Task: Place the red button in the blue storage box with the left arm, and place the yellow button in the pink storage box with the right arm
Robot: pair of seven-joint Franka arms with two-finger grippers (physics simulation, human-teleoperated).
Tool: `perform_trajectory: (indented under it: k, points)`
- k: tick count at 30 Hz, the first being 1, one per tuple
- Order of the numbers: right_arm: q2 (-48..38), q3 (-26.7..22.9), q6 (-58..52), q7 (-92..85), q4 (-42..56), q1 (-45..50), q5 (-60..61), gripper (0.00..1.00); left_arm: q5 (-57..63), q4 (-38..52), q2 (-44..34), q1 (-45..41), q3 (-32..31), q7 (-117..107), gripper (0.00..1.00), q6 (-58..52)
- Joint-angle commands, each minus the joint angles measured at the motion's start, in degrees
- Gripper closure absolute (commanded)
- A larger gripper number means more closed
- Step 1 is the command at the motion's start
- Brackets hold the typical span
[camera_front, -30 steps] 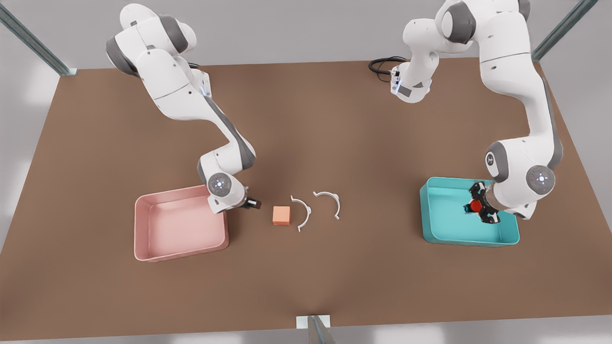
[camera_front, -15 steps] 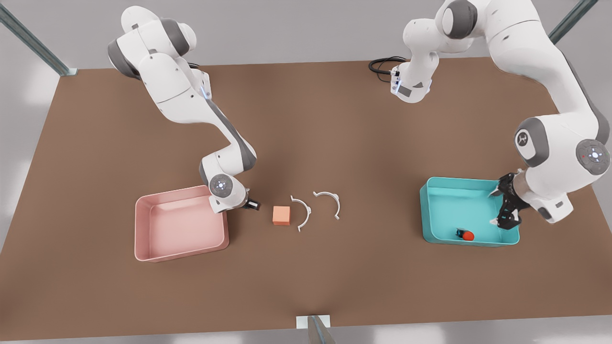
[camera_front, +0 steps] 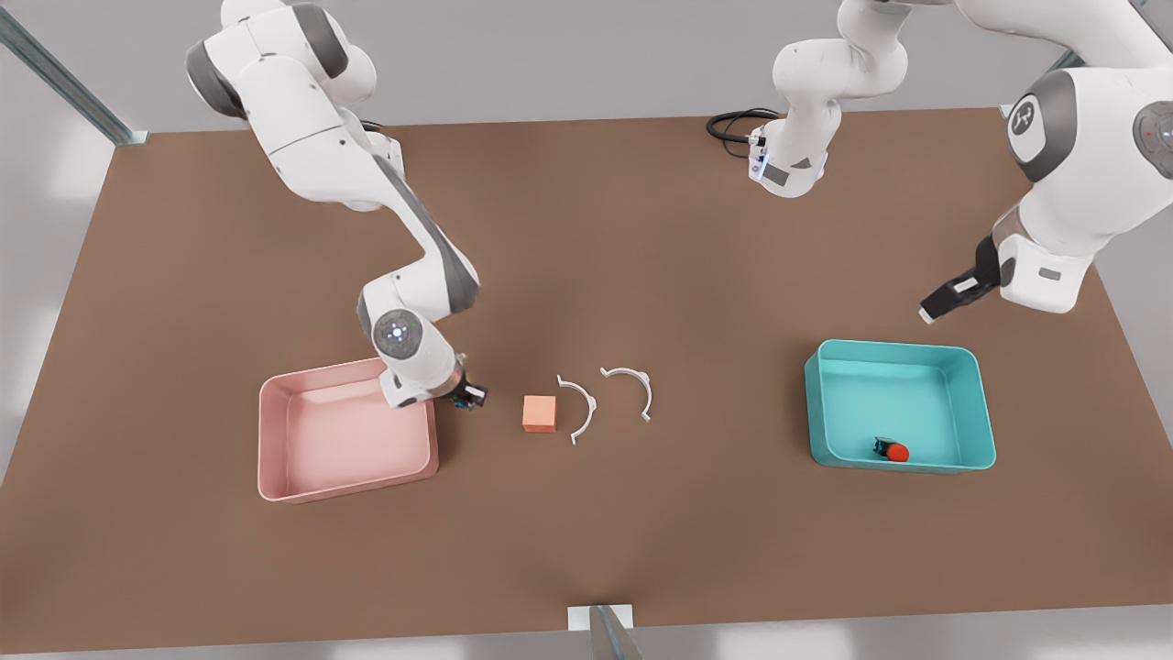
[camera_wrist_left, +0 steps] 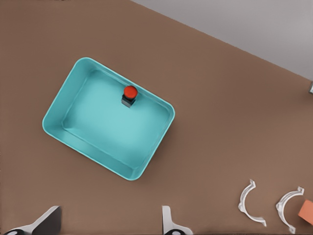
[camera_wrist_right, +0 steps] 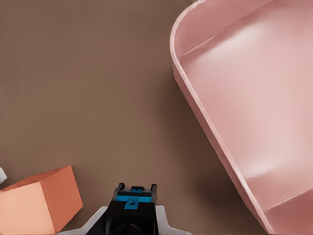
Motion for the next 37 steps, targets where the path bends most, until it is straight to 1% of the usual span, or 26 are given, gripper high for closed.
perform_trajectory:
  k: [1,2,7,8,13,14,15,16,21,23,24,26,27,29,30,32,33,37]
  points:
    - [-1.4,-0.2,-7.3,-12.1,2.1,-0.7,-1.0,0.66,0.2,0.0,0.0,0.3,0.0,30.1,0.00,-1.4]
    - [-2.3,-0.2,-10.9,-14.5,4.0,-1.8,-1.0,0.66,0.2,0.0,-0.1,0.3,0.0,30.1,0.00,-1.4]
    - [-4.1,-0.1,-15.0,-29.8,4.1,-11.7,-1.3,0.65,0.4,0.0,0.0,0.3,0.1,30.3,0.00,-1.3]
    - [-3.9,-0.1,-15.1,-32.5,4.0,-13.7,-1.3,0.65,2.3,0.0,0.0,0.2,0.0,30.3,0.00,-1.3]
    - [-2.1,-0.1,-14.3,-38.9,3.9,-19.1,-2.9,0.65,2.2,0.0,0.4,0.2,0.0,30.4,0.00,-1.3]
    - [-1.9,-0.1,-14.8,-38.9,3.7,-19.5,-2.9,0.56,2.2,0.0,0.3,0.2,-0.1,30.3,0.00,-1.3]
    - [-1.7,-0.1,-15.0,-38.1,3.7,-19.5,-2.5,0.09,2.0,0.1,0.3,0.2,-0.1,30.3,0.00,-1.3]
    - [-1.7,-0.1,-15.3,-38.1,3.9,-19.6,-2.4,0.00,2.0,0.1,0.3,0.3,-0.1,30.4,0.00,-1.2]
    - [-1.8,0.0,-17.3,-38.5,5.9,-19.5,-2.5,0.00,0.4,-0.3,-0.4,0.3,0.1,32.1,0.00,-3.1]
    - [-2.2,1.0,-22.4,-38.2,10.2,-18.7,-2.8,0.00,0.8,-0.2,-0.2,0.3,0.1,32.2,0.00,-2.9]
    - [-2.9,2.2,-24.4,-37.9,11.5,-18.8,-2.7,0.00,0.8,-0.2,-0.2,0.3,0.1,32.1,0.00,-2.9]
    - [-4.0,4.4,-33.8,-38.1,20.0,-18.8,-2.8,0.00,0.8,-0.2,-0.1,0.3,0.0,32.1,0.00,-2.7]
    - [-4.5,4.4,-37.7,-38.8,23.2,-18.6,-2.9,0.00,0.8,-0.2,-0.1,0.3,0.0,32.2,0.00,-2.7]
    - [-9.5,2.8,-38.2,-38.6,24.0,-17.4,-2.7,0.00,0.8,-0.2,0.0,0.3,0.0,32.1,0.00,-2.7]
    - [-13.4,-2.9,-38.6,-38.6,22.5,-13.0,-2.7,0.00,0.8,-0.2,0.0,0.3,0.0,32.1,0.00,-2.7]
    - [-18.4,-3.4,-40.8,-38.9,20.6,-13.0,-2.7,0.00,0.8,-0.2,0.0,0.3,0.0,32.1,0.00,-2.7]
    - [-18.6,-3.1,-43.1,-39.1,21.0,-13.2,-2.5,0.00,0.8,-0.2,0.0,0.3,0.0,32.1,0.00,-2.7]
    - [-18.2,-2.8,-43.2,-38.5,21.8,-13.0,-2.7,0.00,0.8,-0.2,0.0,0.3,0.0,32.1,0.00,-2.7]
